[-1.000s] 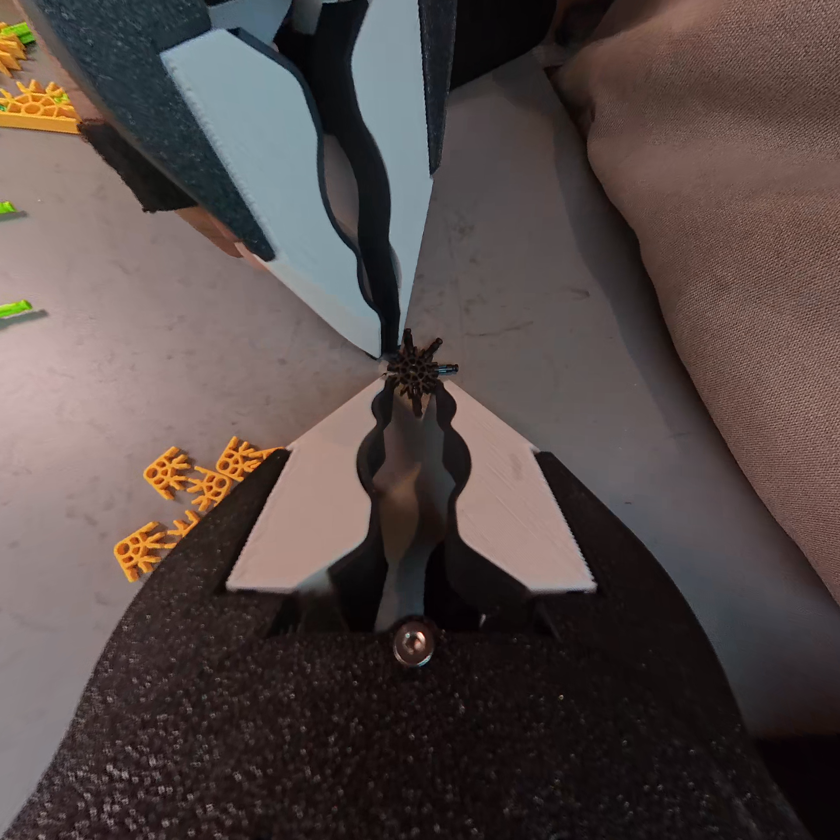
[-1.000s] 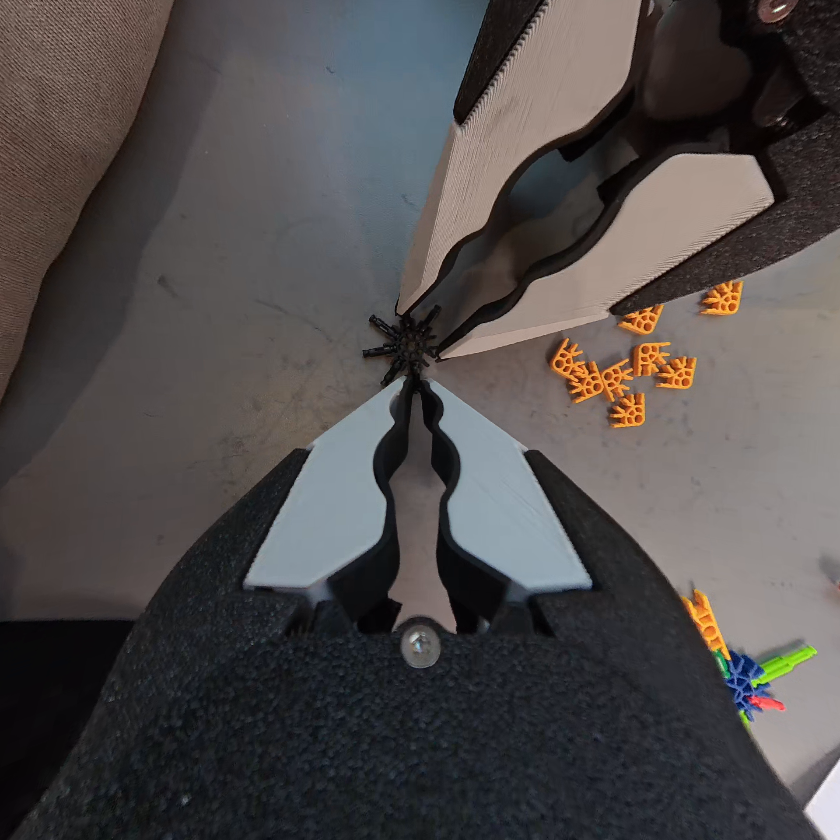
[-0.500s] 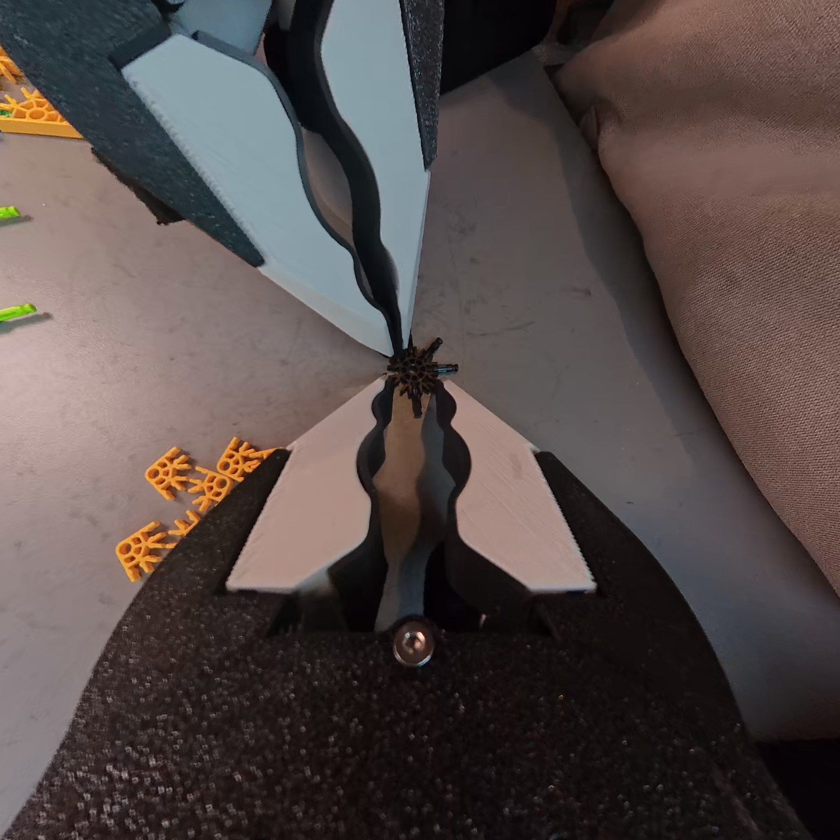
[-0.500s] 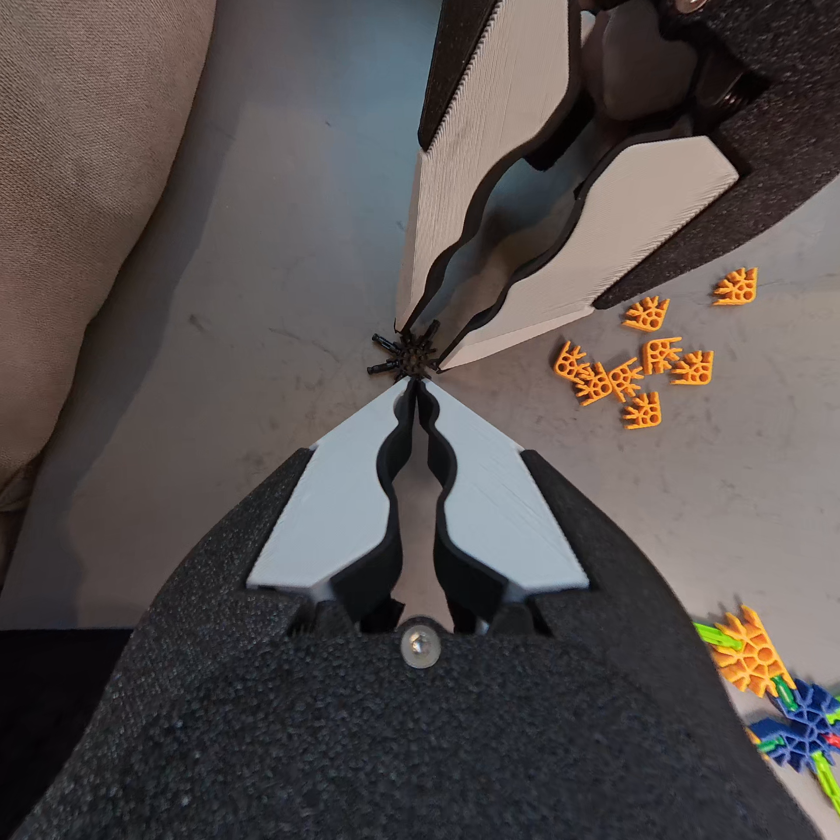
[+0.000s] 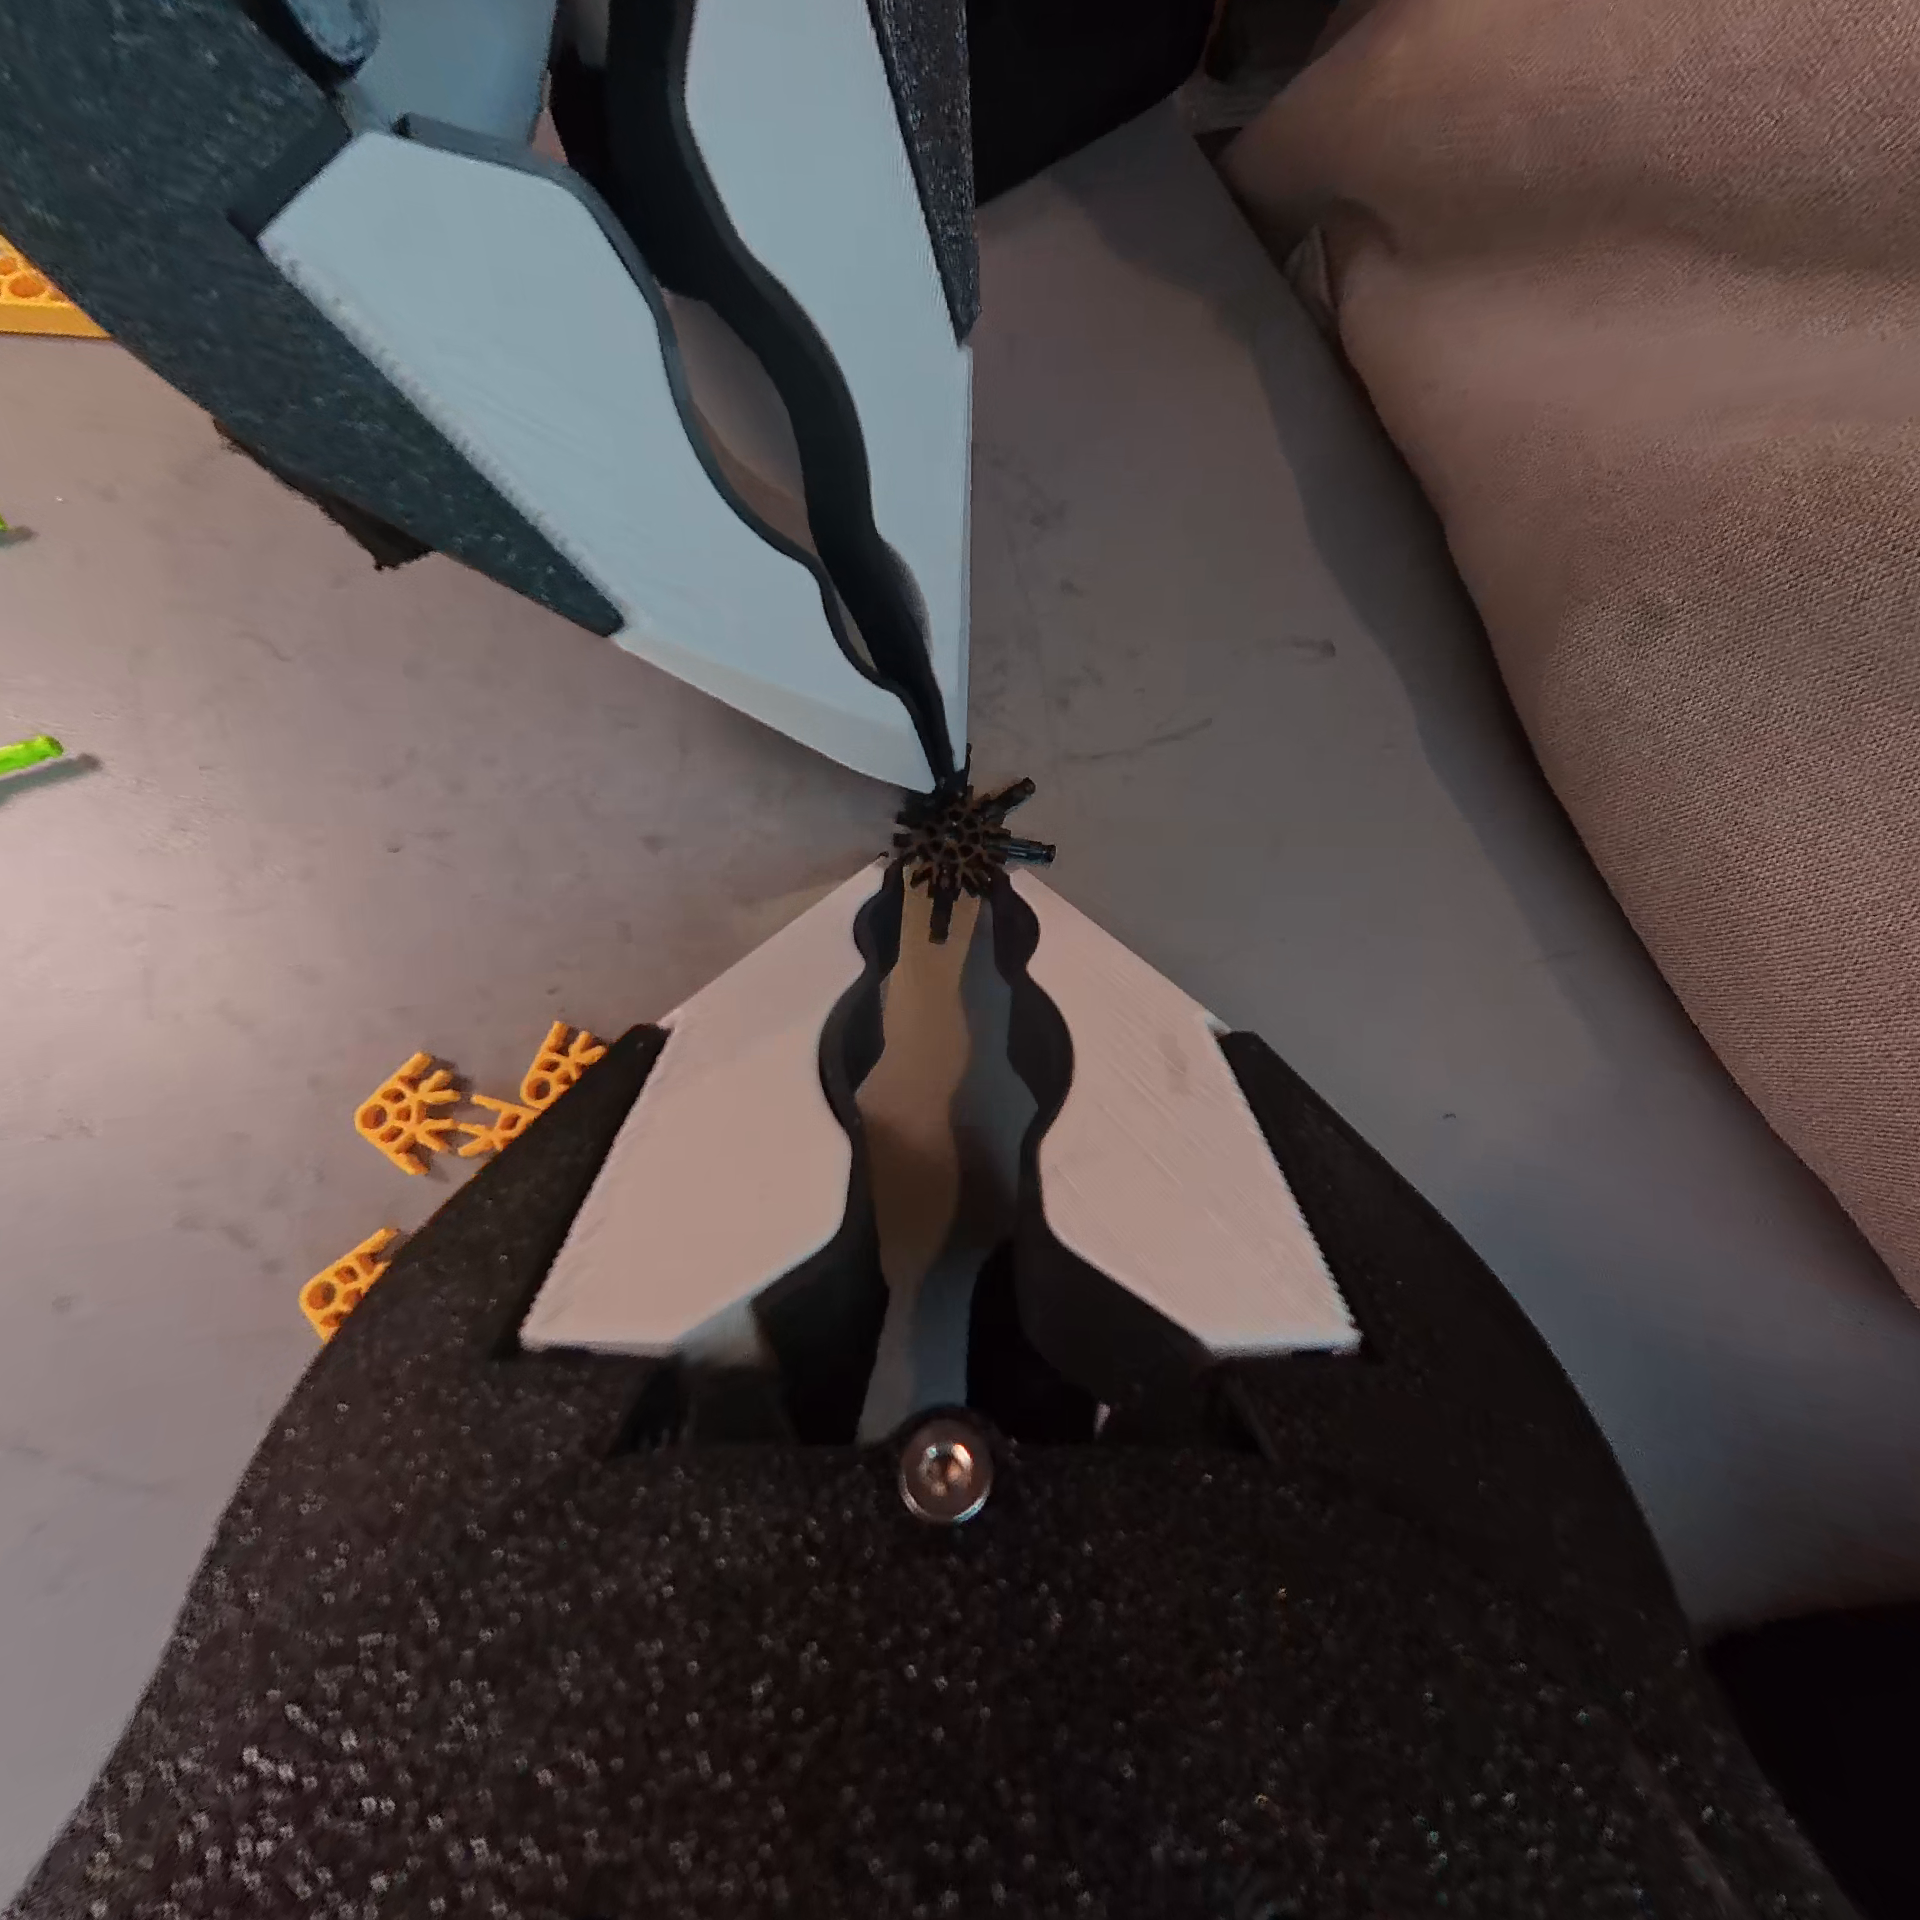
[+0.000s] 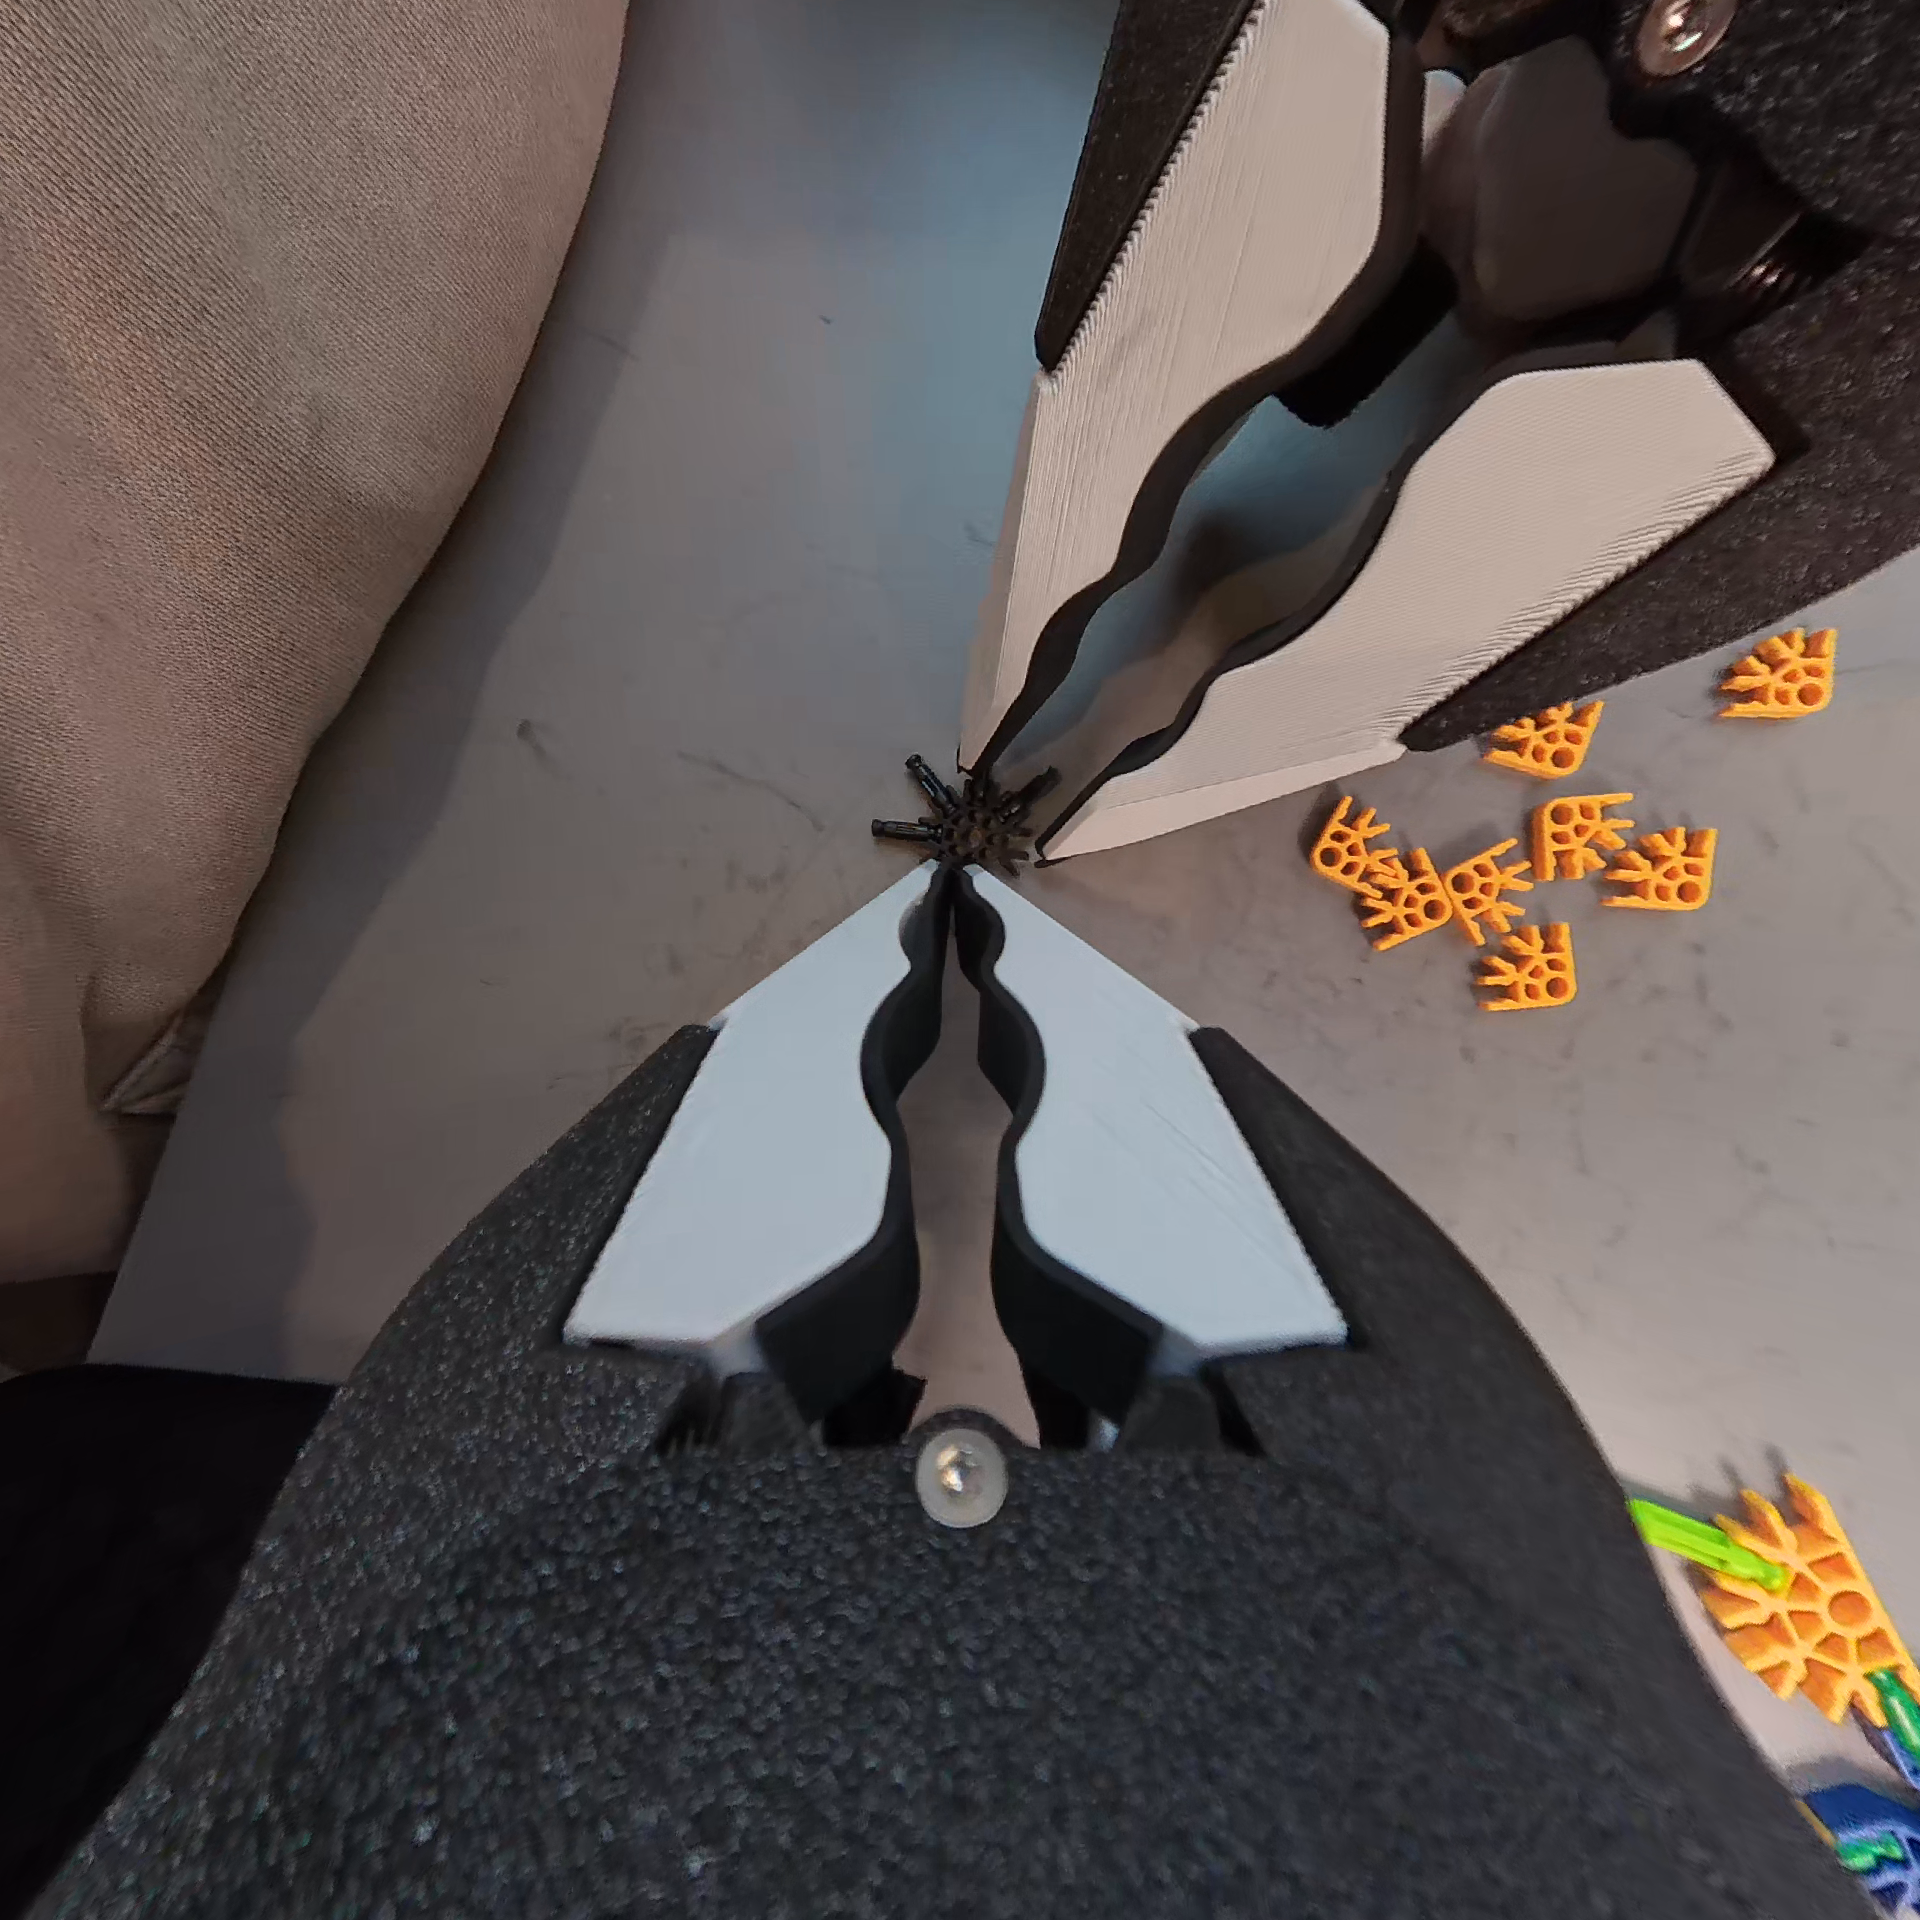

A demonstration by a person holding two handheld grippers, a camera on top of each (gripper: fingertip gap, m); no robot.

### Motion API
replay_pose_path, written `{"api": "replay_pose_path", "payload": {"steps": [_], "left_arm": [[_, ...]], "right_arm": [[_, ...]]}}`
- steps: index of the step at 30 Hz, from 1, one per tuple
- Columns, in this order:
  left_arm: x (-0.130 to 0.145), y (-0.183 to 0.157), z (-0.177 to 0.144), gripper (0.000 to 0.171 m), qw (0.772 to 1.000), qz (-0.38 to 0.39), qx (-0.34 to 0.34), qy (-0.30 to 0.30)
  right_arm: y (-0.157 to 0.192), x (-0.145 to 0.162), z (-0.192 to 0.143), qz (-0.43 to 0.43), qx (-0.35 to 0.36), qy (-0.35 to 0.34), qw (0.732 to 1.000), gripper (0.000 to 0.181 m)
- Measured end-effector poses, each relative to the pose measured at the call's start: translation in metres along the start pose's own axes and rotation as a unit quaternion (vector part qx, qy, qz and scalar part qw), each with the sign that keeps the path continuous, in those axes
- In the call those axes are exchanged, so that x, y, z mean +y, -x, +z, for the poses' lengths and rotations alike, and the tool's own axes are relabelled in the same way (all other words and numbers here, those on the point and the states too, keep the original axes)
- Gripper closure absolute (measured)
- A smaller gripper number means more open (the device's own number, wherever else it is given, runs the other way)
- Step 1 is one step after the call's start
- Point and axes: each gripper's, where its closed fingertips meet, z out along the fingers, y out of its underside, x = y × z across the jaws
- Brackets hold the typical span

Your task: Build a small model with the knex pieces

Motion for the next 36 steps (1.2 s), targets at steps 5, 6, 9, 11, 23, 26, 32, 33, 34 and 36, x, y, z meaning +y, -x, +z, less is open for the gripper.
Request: {"api": "replay_pose_path", "payload": {"steps": [5, 6, 9, 11, 23, 26, 32, 33, 34, 36], "left_arm": [[0.000, 0.000, -0.001, 0.154, 1.000, 0.004, -0.002, -0.001], [0.000, 0.000, -0.001, 0.155, 1.000, 0.005, -0.002, -0.001], [0.000, 0.000, -0.001, 0.155, 1.000, 0.004, -0.002, 0.000], [0.000, 0.001, -0.001, 0.155, 1.000, 0.004, -0.002, 0.000], [-0.001, 0.000, 0.001, 0.156, 1.000, -0.009, -0.005, 0.000], [0.001, -0.001, 0.000, 0.157, 1.000, -0.006, -0.013, 0.000], [0.003, 0.000, -0.003, 0.157, 0.999, -0.002, -0.032, -0.003], [0.003, 0.000, -0.003, 0.157, 0.999, -0.002, -0.032, -0.003], [0.002, 0.000, -0.004, 0.157, 0.999, -0.001, -0.032, -0.004], [0.003, 0.004, -0.005, 0.154, 0.999, -0.002, -0.041, -0.003]], "right_arm": [[-0.002, -0.002, -0.005, 0.014, 0.004, -0.013, 1.000, 0.181], [-0.003, -0.002, -0.006, 0.017, 0.007, -0.015, 1.000, 0.181], [-0.005, -0.002, -0.004, 0.021, 0.012, -0.009, 1.000, 0.181], [-0.005, 0.001, -0.001, 0.021, 0.014, 0.004, 1.000, 0.181], [-0.005, 0.006, 0.005, 0.099, 0.042, 0.096, 0.990, 0.181], [-0.005, 0.005, 0.005, 0.106, 0.052, 0.095, 0.988, 0.181], [-0.016, -0.001, -0.024, 0.131, 0.129, -0.010, 0.983, 0.181], [-0.022, -0.004, -0.043, 0.150, 0.151, -0.044, 0.976, 0.177], [-0.030, -0.003, -0.068, 0.166, 0.185, -0.072, 0.966, 0.175], [-0.046, 0.011, -0.123, 0.190, 0.270, -0.111, 0.937, 0.173]]}}
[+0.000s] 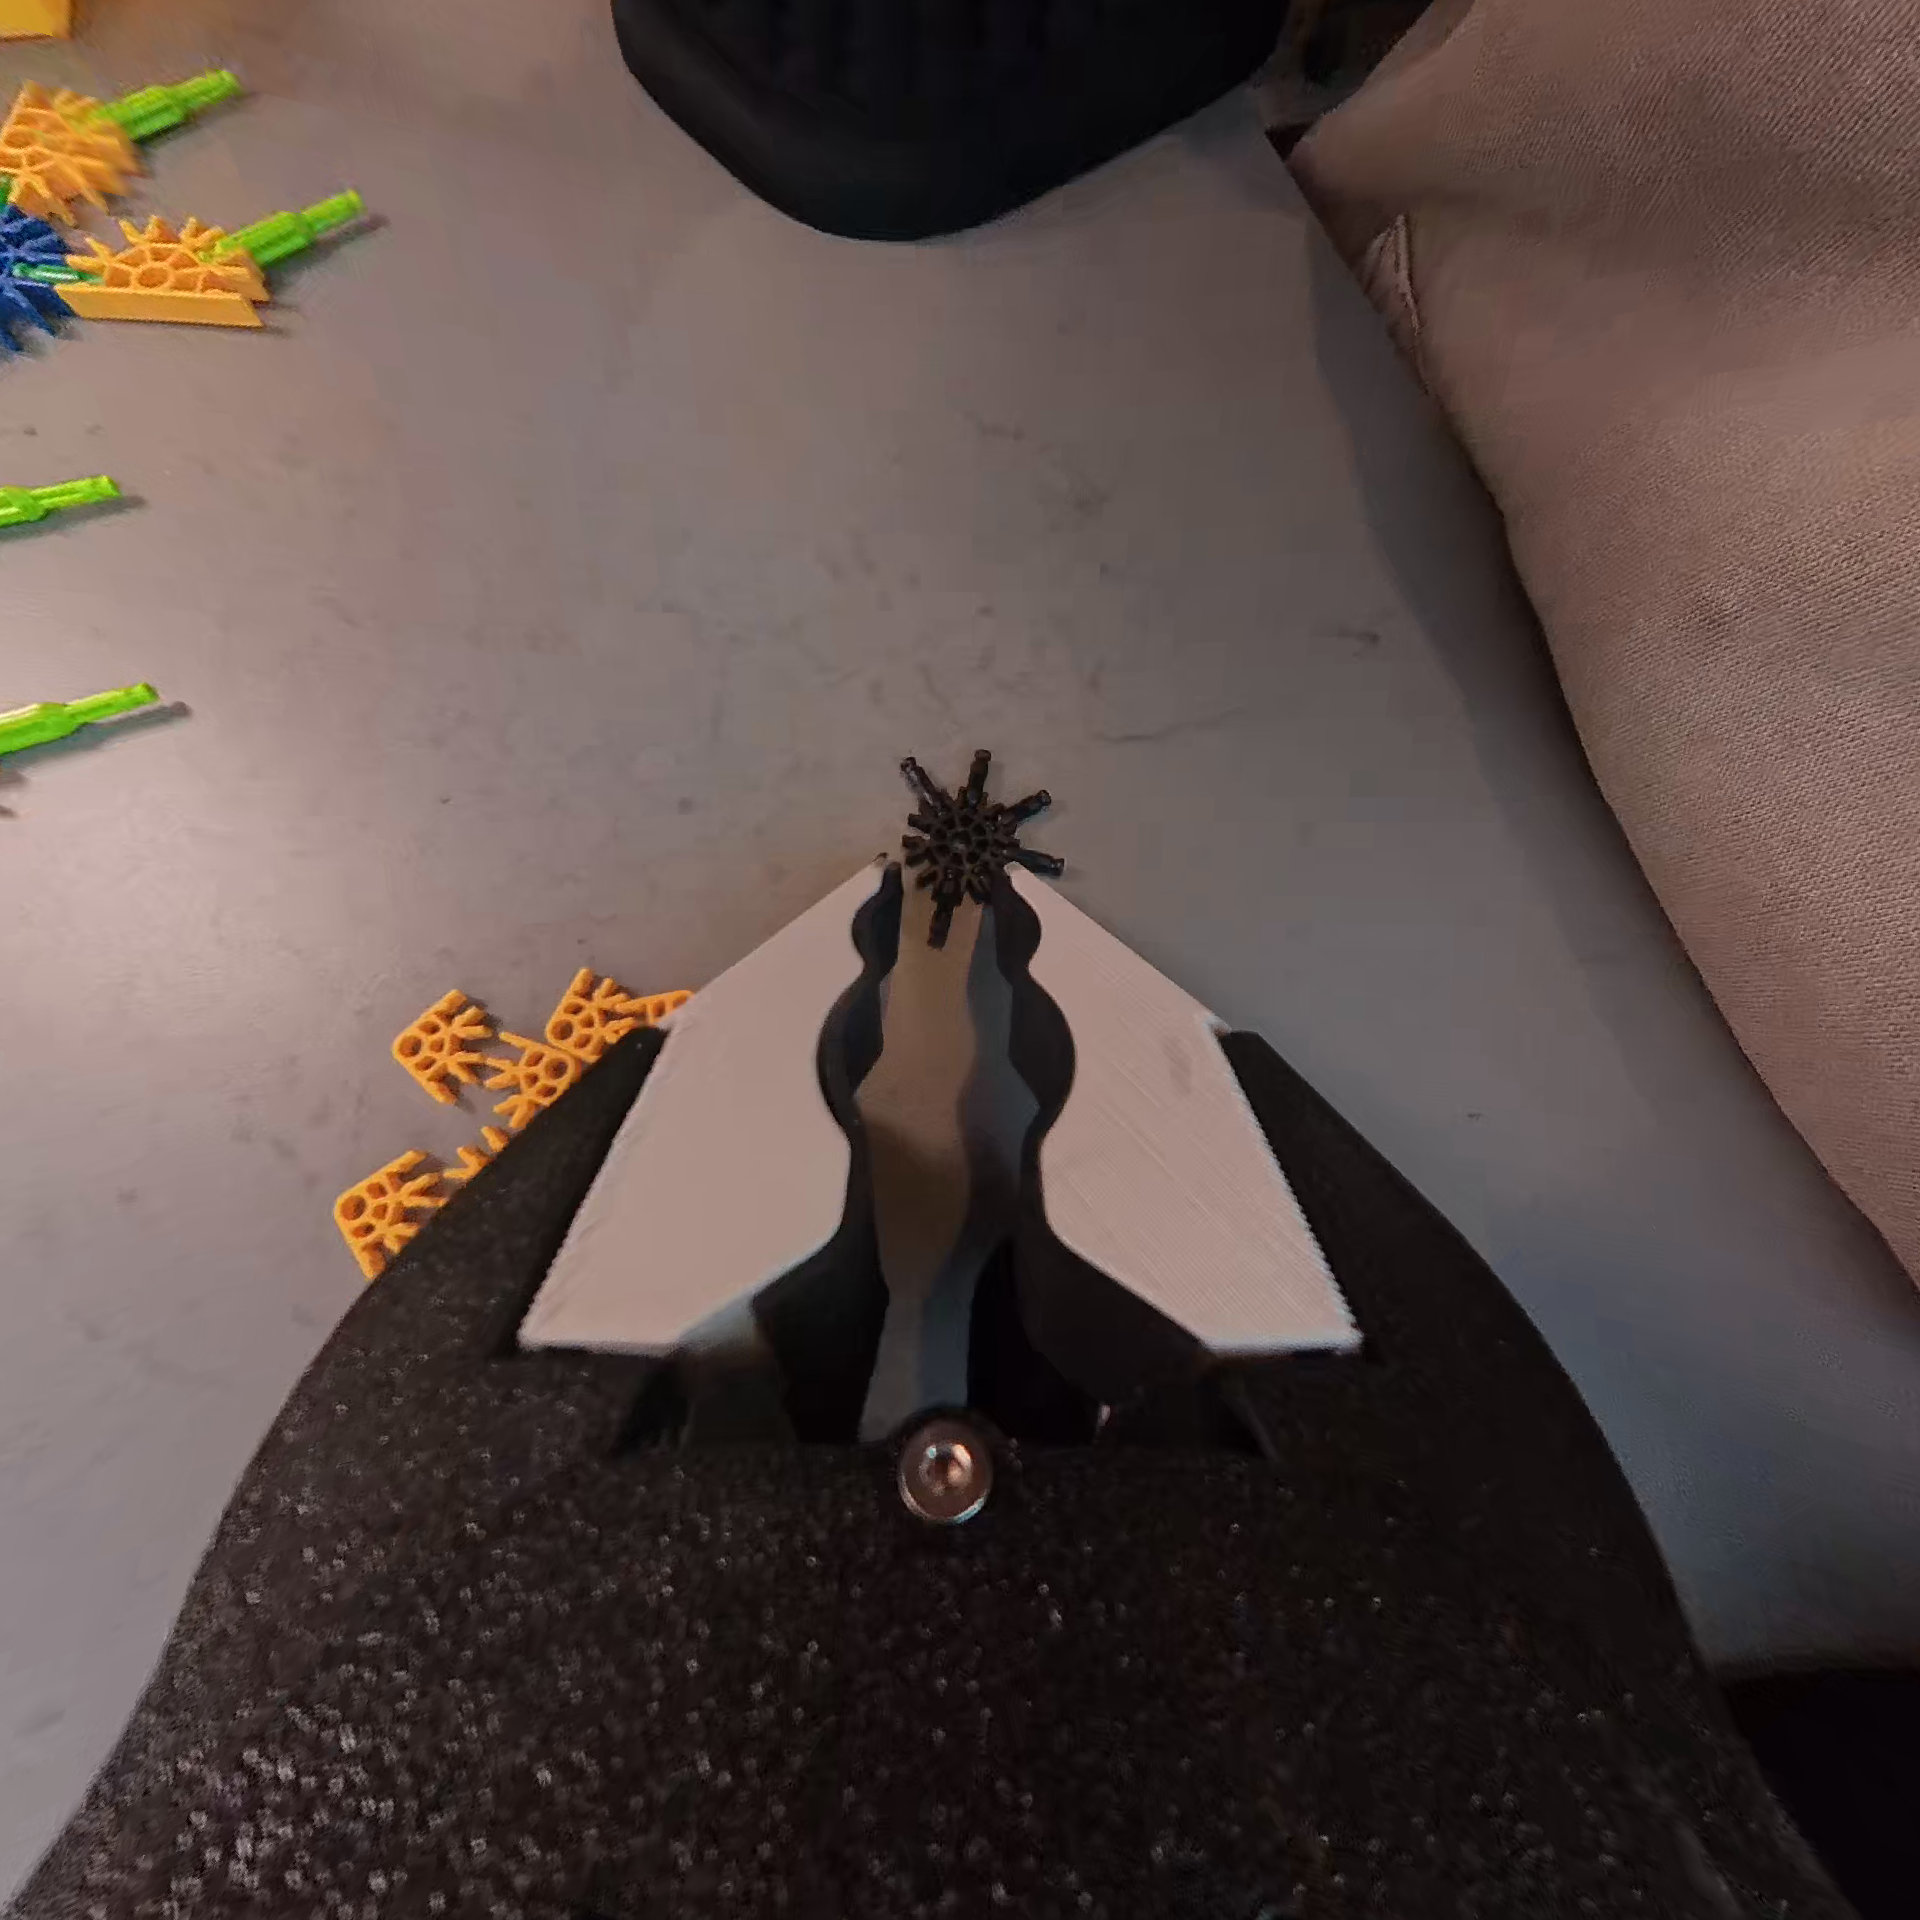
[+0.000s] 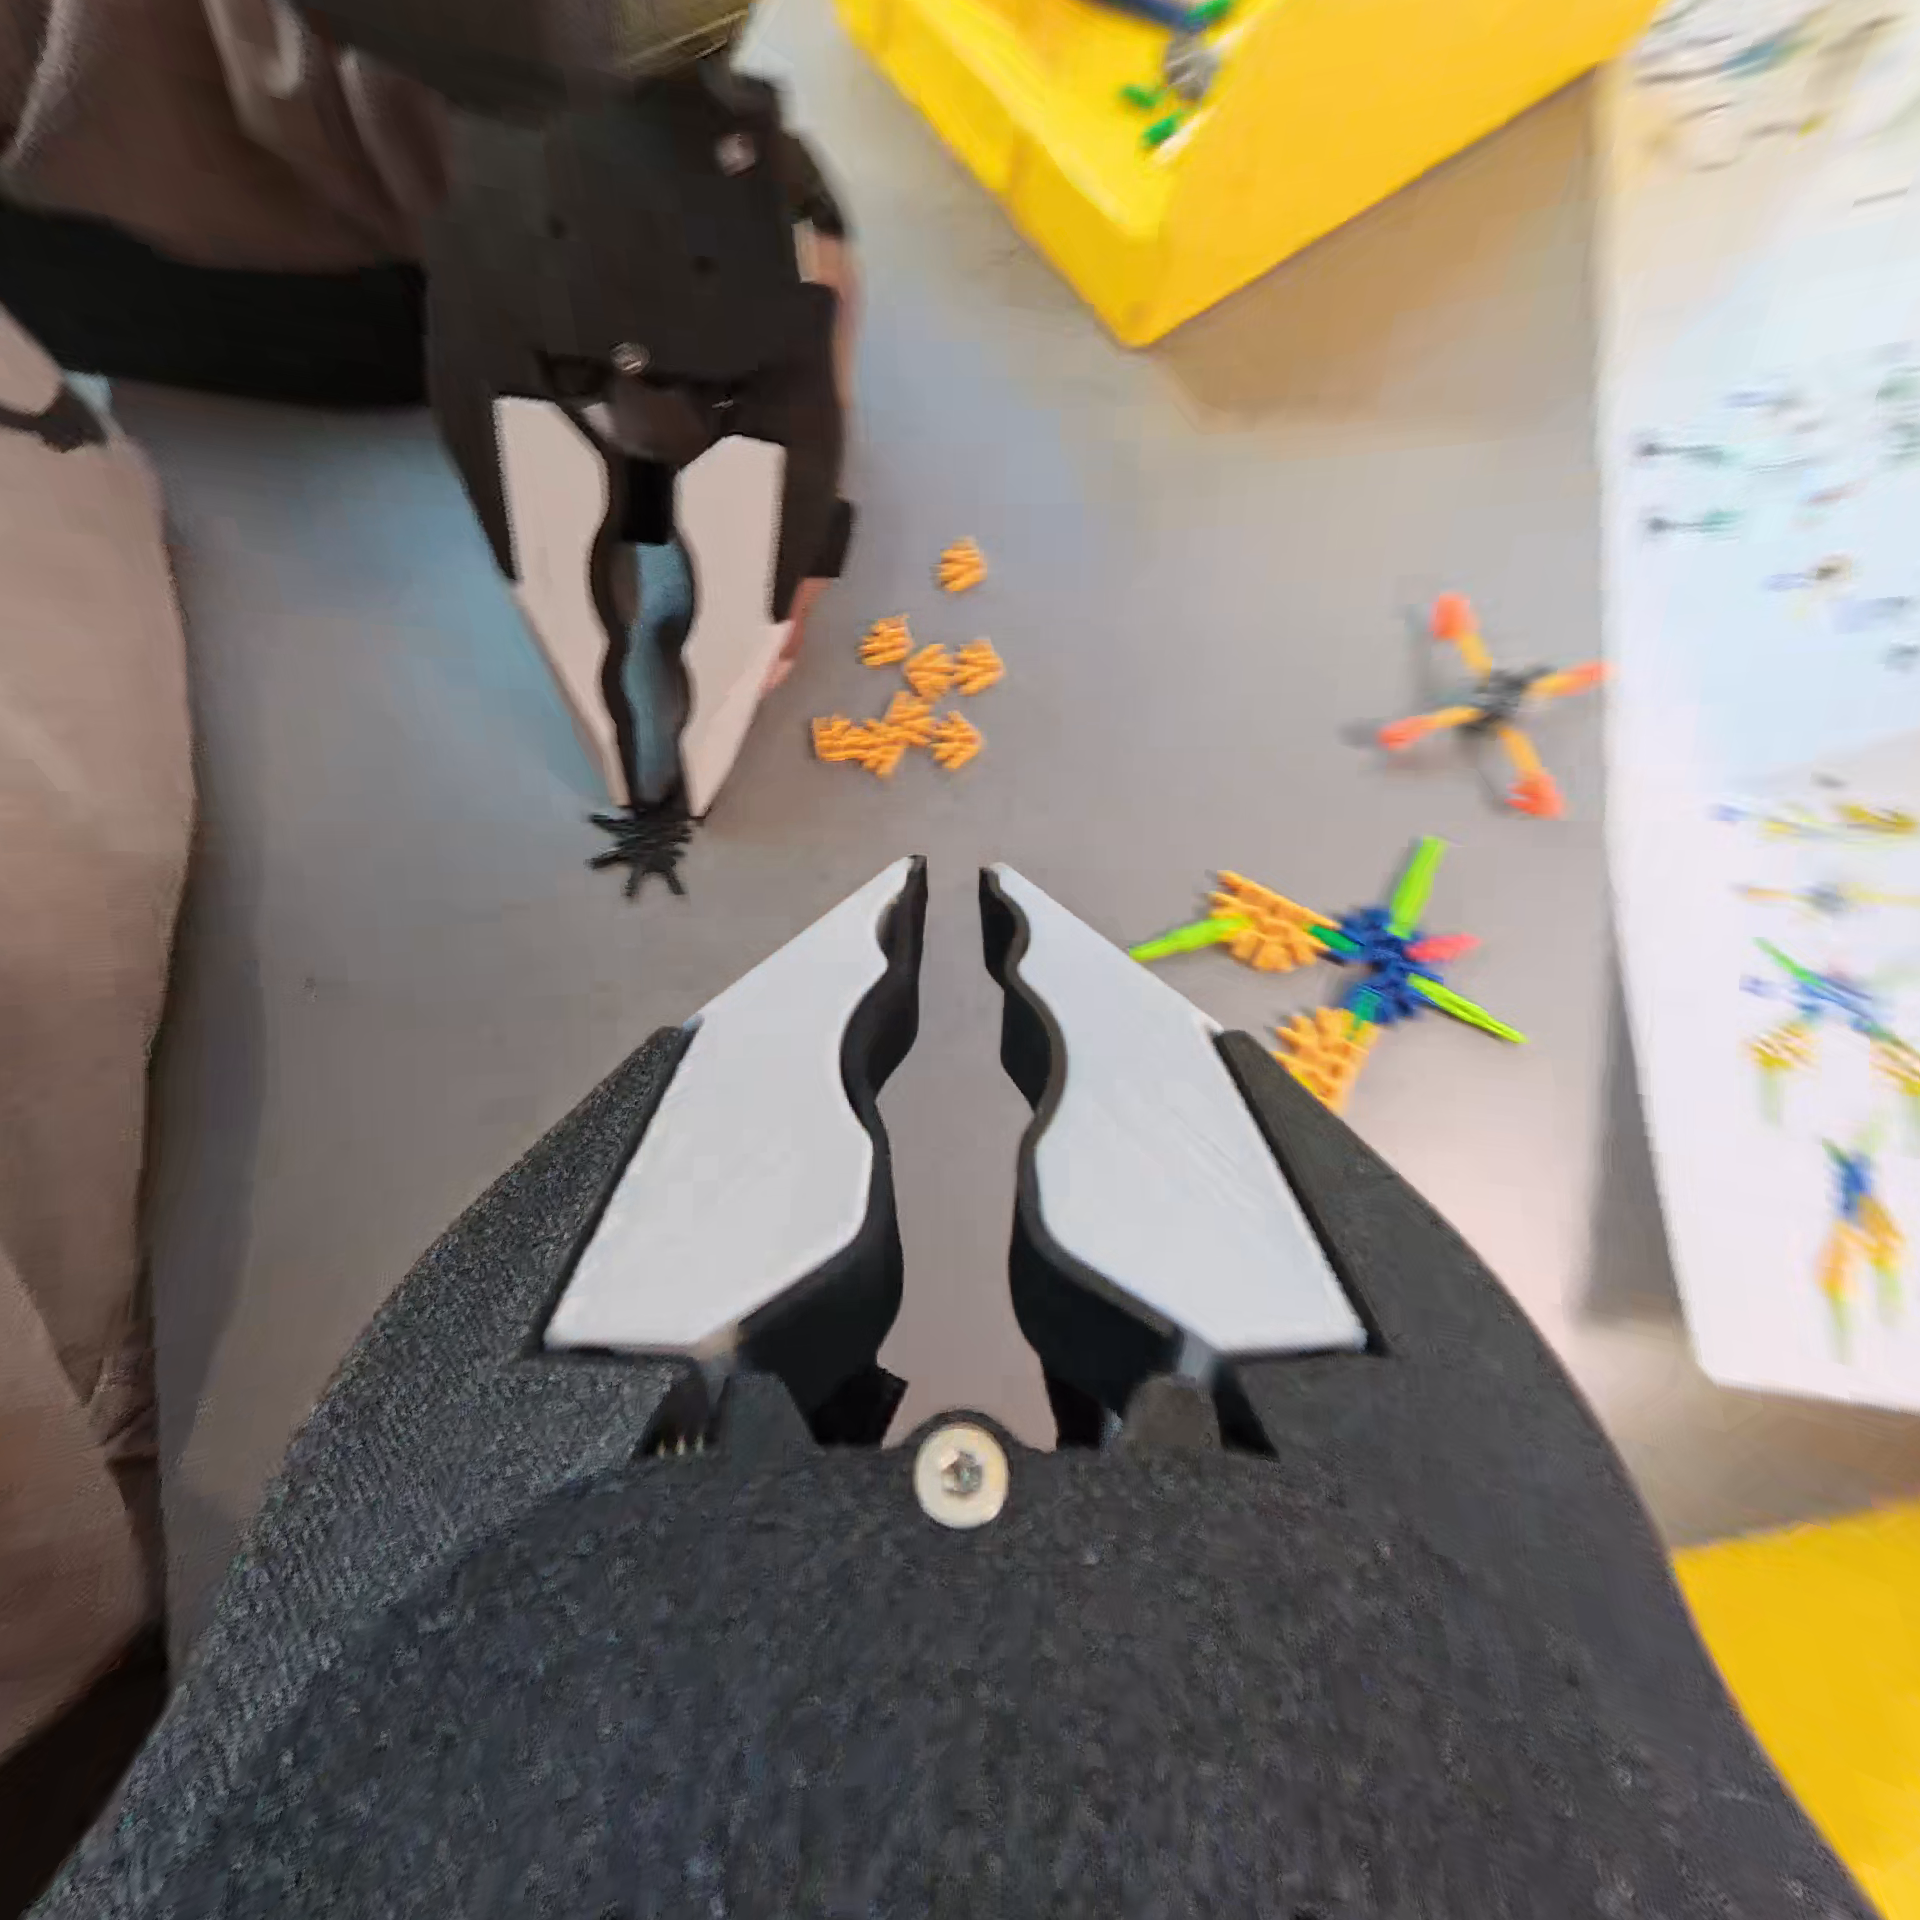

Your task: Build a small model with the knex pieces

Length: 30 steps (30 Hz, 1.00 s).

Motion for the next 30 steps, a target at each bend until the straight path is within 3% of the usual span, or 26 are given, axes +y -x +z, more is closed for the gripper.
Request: {"api": "replay_pose_path", "payload": {"steps": [3, 6, 9, 11, 14, 19, 23, 30], "left_arm": [[0.003, 0.013, -0.007, 0.151, 0.999, -0.011, -0.038, 0.008], [0.006, 0.029, -0.018, 0.151, 0.994, -0.041, -0.102, 0.016], [0.001, 0.025, -0.018, 0.142, 0.990, -0.084, -0.113, 0.007], [-0.001, 0.020, -0.012, 0.130, 0.987, -0.111, -0.117, 0.011], [0.002, 0.015, -0.002, 0.120, 0.983, -0.127, -0.131, 0.029], [0.003, 0.020, -0.003, 0.134, 0.978, -0.140, -0.151, 0.026], [0.004, 0.023, -0.005, 0.142, 0.979, -0.140, -0.146, 0.025], [0.004, 0.025, -0.005, 0.147, 0.981, -0.143, -0.130, 0.009]], "right_arm": [[-0.061, 0.007, -0.062, 0.041, 0.122, -0.045, 0.991, 0.171], [-0.123, 0.031, -0.124, 0.095, 0.252, -0.065, 0.961, 0.173], [-0.184, 0.079, -0.167, 0.163, 0.342, -0.037, 0.925, 0.170], [-0.220, 0.115, -0.178, 0.195, 0.375, 0.004, 0.906, 0.167], [-0.262, 0.160, -0.171, 0.243, 0.375, 0.044, 0.893, 0.165], [-0.306, 0.199, -0.128, 0.284, 0.312, 0.090, 0.902, 0.168], [-0.324, 0.215, -0.099, 0.277, 0.266, 0.115, 0.916, 0.180], [-0.327, 0.226, -0.080, 0.265, 0.241, 0.136, 0.924, 0.181]]}}
